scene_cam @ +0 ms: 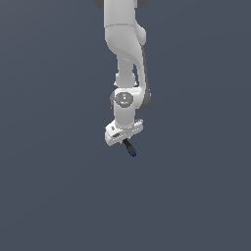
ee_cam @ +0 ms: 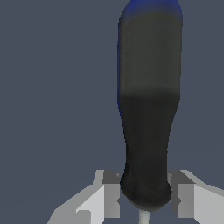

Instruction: Pick up the object and move it to a goal position.

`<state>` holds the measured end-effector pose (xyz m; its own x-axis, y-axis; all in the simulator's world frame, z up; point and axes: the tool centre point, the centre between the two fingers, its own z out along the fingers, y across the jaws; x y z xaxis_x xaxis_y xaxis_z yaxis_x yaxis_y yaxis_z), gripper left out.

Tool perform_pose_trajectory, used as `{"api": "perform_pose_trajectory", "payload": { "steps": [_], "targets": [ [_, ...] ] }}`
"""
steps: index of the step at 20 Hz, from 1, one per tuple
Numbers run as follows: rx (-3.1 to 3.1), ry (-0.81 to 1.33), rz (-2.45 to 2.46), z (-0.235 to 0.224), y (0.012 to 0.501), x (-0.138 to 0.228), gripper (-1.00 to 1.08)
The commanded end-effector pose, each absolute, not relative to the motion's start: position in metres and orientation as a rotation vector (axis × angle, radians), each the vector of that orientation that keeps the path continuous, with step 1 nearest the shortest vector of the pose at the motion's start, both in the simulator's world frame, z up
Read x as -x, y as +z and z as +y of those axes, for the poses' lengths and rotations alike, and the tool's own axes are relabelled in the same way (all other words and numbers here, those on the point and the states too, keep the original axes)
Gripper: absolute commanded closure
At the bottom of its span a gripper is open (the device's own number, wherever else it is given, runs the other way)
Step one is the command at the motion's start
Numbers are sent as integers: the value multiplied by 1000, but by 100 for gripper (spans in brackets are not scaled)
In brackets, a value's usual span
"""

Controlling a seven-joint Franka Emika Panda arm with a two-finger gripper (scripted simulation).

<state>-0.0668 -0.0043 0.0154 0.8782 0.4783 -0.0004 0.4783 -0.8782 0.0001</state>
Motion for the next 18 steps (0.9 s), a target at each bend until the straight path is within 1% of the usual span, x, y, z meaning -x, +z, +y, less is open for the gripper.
{"api": "perform_pose_trajectory", "payload": {
  "steps": [1,10,18],
  "targets": [
    [-3044,0,776,-4,15,67,108],
    [-3044,-1,776,3,26,69,108],
    [-3043,-1,776,29,67,78,108]
  ]
}}
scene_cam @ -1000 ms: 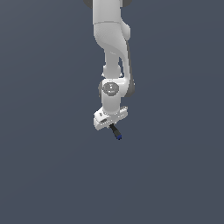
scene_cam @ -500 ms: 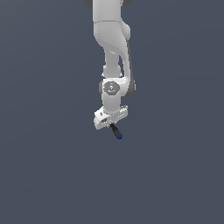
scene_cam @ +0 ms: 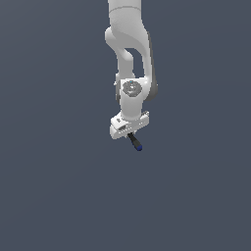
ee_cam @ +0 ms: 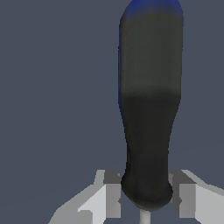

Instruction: Pick up the object and move it to a goal position.

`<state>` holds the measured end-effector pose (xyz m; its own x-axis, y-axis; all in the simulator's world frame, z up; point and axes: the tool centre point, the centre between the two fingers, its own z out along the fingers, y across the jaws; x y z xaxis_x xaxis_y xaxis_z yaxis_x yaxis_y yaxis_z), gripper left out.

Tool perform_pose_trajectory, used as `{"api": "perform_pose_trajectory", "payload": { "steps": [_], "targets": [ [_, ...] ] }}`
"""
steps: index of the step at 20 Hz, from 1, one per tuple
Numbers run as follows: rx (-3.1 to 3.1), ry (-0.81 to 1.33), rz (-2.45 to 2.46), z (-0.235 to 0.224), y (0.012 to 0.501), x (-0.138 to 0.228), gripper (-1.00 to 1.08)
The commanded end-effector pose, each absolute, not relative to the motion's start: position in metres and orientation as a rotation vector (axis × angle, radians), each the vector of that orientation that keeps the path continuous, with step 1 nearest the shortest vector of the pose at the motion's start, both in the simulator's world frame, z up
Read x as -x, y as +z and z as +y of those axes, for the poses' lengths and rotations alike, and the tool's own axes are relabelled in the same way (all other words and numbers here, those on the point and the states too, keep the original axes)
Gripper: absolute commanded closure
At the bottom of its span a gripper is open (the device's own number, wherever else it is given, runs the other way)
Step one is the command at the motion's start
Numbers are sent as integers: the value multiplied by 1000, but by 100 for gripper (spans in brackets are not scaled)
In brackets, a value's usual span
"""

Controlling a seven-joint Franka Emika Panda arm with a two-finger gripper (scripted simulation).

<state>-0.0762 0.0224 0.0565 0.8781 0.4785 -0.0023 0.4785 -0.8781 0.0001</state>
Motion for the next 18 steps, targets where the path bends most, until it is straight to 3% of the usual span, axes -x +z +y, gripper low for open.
{"api": "perform_pose_trajectory", "payload": {
  "steps": [1,18],
  "targets": [
    [-3043,-1,776,33,74,79,108],
    [-3041,-2,779,140,239,111,108]
  ]
}}
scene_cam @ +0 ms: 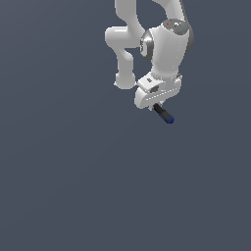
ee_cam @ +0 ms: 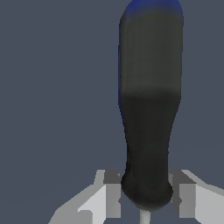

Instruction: Pick up the object and move it to a goal position.

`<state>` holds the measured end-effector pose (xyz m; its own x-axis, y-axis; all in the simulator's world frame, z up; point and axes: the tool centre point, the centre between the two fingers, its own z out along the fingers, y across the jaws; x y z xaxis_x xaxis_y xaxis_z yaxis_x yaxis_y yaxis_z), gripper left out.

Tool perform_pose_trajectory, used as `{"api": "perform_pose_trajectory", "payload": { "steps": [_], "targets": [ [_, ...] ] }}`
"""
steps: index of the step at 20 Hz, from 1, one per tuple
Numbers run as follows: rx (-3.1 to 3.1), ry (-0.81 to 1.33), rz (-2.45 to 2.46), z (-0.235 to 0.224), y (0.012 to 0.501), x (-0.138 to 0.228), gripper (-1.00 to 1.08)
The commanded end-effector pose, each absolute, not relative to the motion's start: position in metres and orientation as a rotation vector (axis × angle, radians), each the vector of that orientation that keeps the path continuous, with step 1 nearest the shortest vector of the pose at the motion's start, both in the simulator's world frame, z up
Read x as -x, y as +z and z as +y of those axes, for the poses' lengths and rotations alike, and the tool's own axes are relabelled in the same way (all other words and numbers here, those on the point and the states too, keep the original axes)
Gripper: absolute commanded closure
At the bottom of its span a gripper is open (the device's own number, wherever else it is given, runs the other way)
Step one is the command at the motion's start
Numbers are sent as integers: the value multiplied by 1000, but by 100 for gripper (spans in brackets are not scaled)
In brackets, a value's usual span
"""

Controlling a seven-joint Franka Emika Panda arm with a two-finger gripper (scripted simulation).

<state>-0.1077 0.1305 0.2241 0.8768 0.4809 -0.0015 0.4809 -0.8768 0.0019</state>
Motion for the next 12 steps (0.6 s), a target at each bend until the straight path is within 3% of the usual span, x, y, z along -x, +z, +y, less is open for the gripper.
{"api": "perform_pose_trajectory", "payload": {
  "steps": [1,12],
  "targets": [
    [-3041,-2,779,146,249,112,108],
    [-3043,-1,778,196,326,123,108]
  ]
}}
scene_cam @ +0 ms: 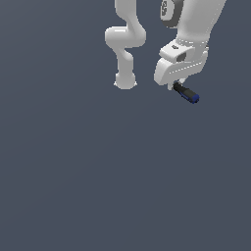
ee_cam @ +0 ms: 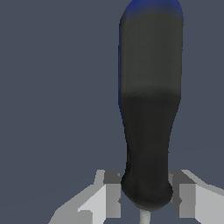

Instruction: Pick up the object and move it to a goal position.

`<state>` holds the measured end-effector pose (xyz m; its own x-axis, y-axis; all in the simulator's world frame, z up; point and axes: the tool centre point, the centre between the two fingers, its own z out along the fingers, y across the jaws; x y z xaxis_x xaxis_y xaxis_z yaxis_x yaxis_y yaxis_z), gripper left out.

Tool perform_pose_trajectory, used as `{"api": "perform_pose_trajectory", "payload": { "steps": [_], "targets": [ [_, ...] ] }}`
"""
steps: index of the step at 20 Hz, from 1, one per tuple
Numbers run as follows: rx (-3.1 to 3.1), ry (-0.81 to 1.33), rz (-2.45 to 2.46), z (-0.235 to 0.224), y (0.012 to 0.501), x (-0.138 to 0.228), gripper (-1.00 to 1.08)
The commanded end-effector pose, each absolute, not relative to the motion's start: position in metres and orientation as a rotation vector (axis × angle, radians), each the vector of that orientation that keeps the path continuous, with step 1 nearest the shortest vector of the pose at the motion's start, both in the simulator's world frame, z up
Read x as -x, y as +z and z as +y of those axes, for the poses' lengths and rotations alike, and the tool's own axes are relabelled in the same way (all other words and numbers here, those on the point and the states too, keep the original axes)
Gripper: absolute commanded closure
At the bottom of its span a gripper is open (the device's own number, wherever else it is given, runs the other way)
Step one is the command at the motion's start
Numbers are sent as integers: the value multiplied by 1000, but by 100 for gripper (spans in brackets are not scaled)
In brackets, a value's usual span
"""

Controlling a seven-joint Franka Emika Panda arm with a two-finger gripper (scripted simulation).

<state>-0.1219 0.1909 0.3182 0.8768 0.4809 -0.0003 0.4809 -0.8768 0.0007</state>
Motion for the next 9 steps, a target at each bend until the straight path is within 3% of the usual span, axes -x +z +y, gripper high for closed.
{"api": "perform_pose_trajectory", "payload": {
  "steps": [1,9],
  "targets": [
    [-3043,-1,778,198,331,123,108],
    [-3044,0,776,208,345,123,108]
  ]
}}
